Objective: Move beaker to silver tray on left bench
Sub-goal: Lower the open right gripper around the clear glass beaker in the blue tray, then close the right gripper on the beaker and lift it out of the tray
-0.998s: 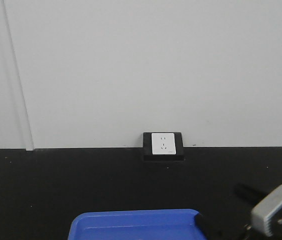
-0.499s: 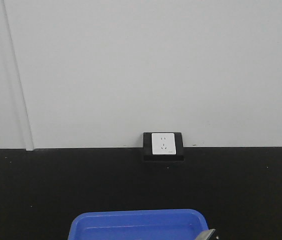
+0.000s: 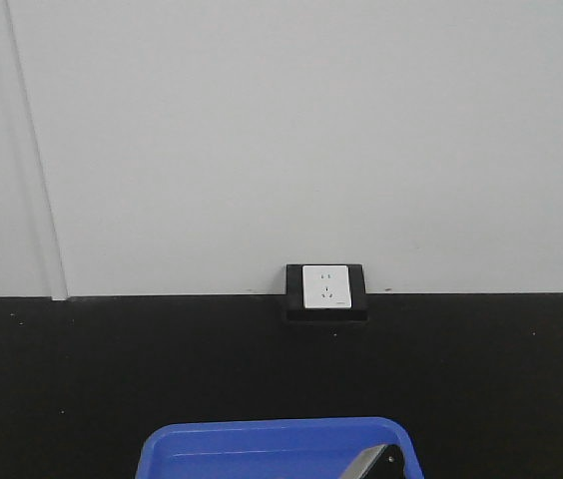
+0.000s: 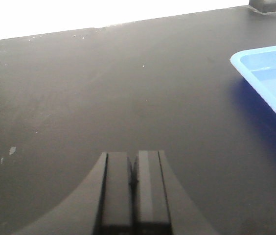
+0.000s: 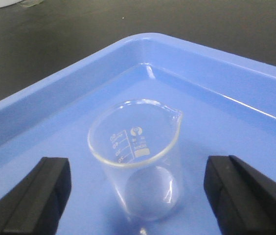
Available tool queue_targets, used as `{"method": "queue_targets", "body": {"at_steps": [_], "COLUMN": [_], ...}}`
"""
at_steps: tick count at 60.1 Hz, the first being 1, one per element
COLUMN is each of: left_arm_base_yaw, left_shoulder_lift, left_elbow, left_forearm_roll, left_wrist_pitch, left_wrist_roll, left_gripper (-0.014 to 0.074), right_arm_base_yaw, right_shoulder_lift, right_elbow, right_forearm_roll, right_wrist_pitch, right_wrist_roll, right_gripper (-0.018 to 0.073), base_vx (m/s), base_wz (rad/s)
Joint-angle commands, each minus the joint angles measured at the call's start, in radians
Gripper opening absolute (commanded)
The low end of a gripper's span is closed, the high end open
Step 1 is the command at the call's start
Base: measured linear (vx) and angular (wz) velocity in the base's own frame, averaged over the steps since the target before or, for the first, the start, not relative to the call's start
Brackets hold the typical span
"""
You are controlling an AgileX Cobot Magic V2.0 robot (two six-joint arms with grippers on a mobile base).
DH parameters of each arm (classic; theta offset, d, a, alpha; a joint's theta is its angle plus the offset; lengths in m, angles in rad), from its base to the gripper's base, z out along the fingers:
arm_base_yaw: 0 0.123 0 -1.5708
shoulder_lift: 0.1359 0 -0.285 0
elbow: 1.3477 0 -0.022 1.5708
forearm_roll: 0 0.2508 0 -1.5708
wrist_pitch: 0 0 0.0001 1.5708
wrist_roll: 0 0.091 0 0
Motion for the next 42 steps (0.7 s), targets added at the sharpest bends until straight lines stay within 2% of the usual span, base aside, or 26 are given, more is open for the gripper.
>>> {"method": "queue_targets", "body": {"at_steps": [1, 13, 20, 22, 28, 35, 42], "left_arm_base_yaw": [-0.006, -0.006, -0.006, -0.006, -0.006, -0.006, -0.006], "left_shoulder_lift": [-0.007, -0.007, -0.007, -0.007, -0.007, -0.007, -0.007], "left_elbow": [0.02, 0.02, 0.02, 0.02, 0.02, 0.02, 0.02], "left_forearm_roll": [-0.003, -0.003, -0.003, -0.003, -0.003, -0.003, -0.003], "left_wrist_pitch": [-0.075, -0.075, -0.075, -0.075, -0.075, -0.075, -0.075], "left_wrist_roll": [-0.002, -0.002, -0.002, -0.002, -0.002, -0.002, -0.002], "left_gripper": [0.0001, 0.0001, 0.0001, 0.0001, 0.0001, 0.0001, 0.0001], "right_arm_base_yaw": [0.011, 0.061, 0.076, 0.076, 0.076, 0.076, 0.076], "right_shoulder_lift": [-0.016, 0.045, 0.06, 0.06, 0.059, 0.056, 0.028], "right_elbow": [-0.048, -0.125, -0.141, -0.141, -0.141, -0.141, -0.141], "right_forearm_roll": [0.008, 0.014, 0.067, 0.079, 0.094, 0.098, 0.097], "right_wrist_pitch": [-0.087, -0.077, -0.076, -0.076, -0.084, -0.088, -0.088], "right_wrist_roll": [0.003, 0.014, 0.021, 0.021, 0.021, 0.021, 0.046], "right_gripper": [0.0594, 0.0589, 0.0527, 0.049, 0.0301, 0.0004, -0.0017], "base_vx": [0.0, 0.0, 0.0, 0.0, 0.0, 0.0, 0.0], "base_wz": [0.0, 0.0, 0.0, 0.0, 0.0, 0.0, 0.0]}}
